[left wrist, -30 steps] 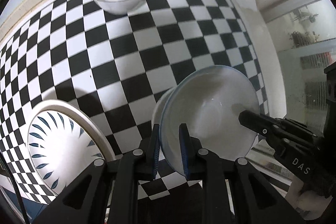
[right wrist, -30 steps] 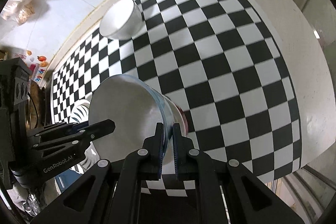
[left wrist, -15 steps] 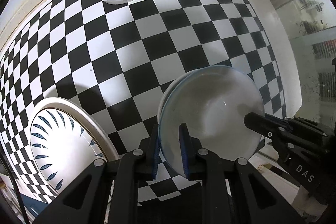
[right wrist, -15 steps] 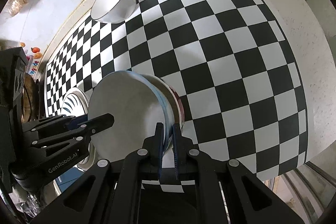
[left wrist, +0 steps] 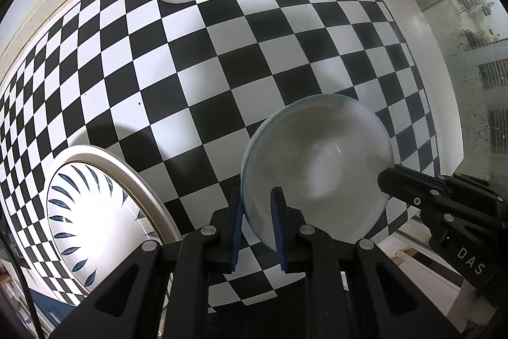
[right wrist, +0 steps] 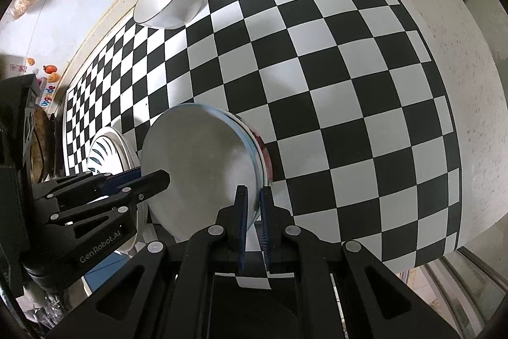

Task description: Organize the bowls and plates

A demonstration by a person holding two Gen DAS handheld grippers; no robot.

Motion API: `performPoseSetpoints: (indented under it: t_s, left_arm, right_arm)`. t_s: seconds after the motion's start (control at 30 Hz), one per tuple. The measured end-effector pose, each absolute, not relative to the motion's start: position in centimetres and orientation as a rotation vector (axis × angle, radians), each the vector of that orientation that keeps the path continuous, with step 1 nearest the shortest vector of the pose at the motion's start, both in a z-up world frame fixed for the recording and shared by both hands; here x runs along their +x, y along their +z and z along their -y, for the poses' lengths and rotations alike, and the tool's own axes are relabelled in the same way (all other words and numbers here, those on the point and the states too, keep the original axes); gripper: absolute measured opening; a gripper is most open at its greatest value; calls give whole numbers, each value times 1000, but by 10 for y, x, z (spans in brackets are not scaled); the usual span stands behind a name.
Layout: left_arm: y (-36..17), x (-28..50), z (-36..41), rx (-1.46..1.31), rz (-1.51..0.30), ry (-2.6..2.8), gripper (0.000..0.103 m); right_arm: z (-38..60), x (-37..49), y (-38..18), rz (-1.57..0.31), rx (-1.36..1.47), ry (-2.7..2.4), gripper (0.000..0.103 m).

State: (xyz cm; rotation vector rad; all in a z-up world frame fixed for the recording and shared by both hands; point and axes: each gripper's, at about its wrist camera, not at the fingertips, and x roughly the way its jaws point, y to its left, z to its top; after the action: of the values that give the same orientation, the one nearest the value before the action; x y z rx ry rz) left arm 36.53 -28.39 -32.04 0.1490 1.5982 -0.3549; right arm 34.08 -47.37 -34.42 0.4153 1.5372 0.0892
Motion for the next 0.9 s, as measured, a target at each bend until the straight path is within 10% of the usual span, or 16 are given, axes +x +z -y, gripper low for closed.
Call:
performPoseSetpoints:
  t_s: [0.9]
  left_arm:
    - [-257,345,268,117,-1499,-384,20]
  right_arm:
    - [462,327,-305,-1550,306,156,13]
